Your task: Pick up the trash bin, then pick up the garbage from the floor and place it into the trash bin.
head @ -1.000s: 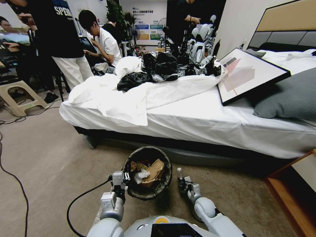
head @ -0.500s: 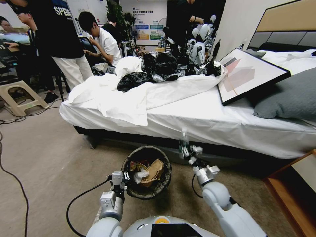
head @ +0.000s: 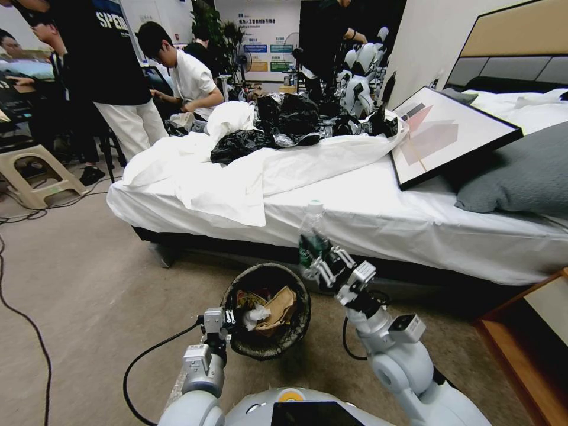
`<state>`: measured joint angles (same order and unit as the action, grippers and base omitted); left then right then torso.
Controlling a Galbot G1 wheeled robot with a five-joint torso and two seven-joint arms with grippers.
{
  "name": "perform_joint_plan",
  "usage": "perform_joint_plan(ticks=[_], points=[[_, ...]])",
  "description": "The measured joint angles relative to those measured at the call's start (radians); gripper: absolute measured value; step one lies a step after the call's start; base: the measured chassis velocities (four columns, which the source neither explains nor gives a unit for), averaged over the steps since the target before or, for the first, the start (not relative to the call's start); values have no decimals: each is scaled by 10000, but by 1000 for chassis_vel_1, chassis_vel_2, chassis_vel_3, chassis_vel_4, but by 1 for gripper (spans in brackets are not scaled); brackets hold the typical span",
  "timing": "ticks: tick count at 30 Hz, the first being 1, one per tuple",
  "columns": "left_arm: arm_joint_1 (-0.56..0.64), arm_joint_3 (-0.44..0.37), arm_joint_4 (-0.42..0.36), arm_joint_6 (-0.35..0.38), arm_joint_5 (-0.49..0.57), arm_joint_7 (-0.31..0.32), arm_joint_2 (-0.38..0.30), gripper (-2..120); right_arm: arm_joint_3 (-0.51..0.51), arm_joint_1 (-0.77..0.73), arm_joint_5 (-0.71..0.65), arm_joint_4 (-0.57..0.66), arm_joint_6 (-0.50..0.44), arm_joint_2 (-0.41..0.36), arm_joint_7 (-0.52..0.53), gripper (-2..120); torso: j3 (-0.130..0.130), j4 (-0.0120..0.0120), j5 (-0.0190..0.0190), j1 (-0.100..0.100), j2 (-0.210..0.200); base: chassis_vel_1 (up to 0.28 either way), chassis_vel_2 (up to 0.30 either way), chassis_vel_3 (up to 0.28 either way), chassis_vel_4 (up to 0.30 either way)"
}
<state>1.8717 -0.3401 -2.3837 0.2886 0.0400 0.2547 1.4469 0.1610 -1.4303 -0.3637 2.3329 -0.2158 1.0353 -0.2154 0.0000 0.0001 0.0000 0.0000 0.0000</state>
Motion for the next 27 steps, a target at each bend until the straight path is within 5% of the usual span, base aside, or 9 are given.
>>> perform_joint_plan(ticks=[27], points=[[52,422,135,-33,-357,-39,-4,0,-1901,262,1240,-2769,-254,962,99,25,0,-1,-1,0,0,0,0,0,0]])
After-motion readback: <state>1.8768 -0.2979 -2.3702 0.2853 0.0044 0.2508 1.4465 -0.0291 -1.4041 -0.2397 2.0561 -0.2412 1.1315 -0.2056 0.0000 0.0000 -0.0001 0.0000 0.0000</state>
